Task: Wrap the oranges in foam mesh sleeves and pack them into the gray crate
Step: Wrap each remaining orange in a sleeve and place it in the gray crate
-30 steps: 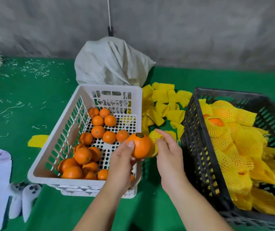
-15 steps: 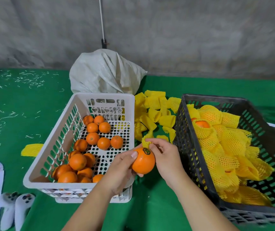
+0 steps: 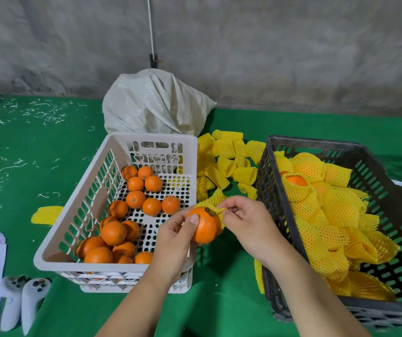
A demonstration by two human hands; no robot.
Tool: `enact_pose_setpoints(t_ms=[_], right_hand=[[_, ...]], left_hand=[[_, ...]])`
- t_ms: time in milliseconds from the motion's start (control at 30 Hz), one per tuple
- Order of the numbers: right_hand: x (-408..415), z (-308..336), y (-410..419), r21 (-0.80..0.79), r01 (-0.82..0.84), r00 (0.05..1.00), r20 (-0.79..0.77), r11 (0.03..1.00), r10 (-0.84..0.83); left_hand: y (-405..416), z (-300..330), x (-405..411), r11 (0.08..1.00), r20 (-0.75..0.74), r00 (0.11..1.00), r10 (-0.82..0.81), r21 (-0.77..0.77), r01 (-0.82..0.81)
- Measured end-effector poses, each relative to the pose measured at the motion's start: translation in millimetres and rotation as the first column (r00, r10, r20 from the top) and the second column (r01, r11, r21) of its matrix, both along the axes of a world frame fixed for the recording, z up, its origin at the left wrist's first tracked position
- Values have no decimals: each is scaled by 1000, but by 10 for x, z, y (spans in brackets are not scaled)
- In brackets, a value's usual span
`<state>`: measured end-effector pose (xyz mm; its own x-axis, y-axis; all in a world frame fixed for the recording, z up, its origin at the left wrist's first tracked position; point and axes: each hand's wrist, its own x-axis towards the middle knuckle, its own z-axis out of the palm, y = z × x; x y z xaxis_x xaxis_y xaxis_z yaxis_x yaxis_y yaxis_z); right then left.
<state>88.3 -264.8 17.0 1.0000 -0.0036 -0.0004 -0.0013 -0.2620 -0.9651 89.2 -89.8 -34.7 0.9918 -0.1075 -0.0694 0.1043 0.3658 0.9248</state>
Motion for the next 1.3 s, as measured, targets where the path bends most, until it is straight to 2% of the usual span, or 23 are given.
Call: enact_pose_setpoints(t_ms=[133, 267, 367, 467, 600, 667, 700, 767, 867, 1000, 1200, 1300], right_hand=[[-13, 55, 76, 14, -26, 999, 48, 1000, 25], [13, -39, 166, 46, 22, 996, 80, 999, -25], [34, -64, 126, -143, 86, 991, 118, 986, -69], [29, 10, 92, -317, 144, 967, 246, 938, -66], [-55, 140, 250, -499, 74, 927, 353, 863, 125], [-104, 139, 356, -538, 19, 900, 376, 842, 220], [-112, 115, 374, -510, 3, 898, 381, 860, 222], [-108, 19, 342, -433, 6, 927, 341, 901, 158], [-116, -169, 314, -357, -12, 971, 220, 934, 97], [-86, -324, 350, -211, 67, 957, 291, 975, -3], [-8, -264, 269, 13, 59, 965, 255, 998, -61], [-8, -216, 234, 8, 102, 952, 291, 995, -100]], left_hand=[[-2, 16, -2, 998, 47, 997, 63, 10, -64], [41, -28, 29, 995, 9, 999, -52, -82, 52], [72, -56, 43, 973, 2, 976, -218, -74, 218], [37, -38, 44, 983, 3, 983, -181, 45, 181], [-41, -69, 51, 981, 97, 988, -122, 163, 105], [-10, -74, 54, 975, 144, 980, -140, 192, 111], [21, -63, 57, 981, 130, 982, -139, 155, 118], [68, -23, 61, 993, 11, 993, -119, 13, 119], [125, -28, 73, 969, -111, 972, -209, -154, 191], [162, -38, 75, 953, -140, 943, -303, -35, 301], [49, -61, 104, 996, 7, 998, -67, -66, 67], [24, -18, 106, 999, -16, 999, -46, -21, 46]])
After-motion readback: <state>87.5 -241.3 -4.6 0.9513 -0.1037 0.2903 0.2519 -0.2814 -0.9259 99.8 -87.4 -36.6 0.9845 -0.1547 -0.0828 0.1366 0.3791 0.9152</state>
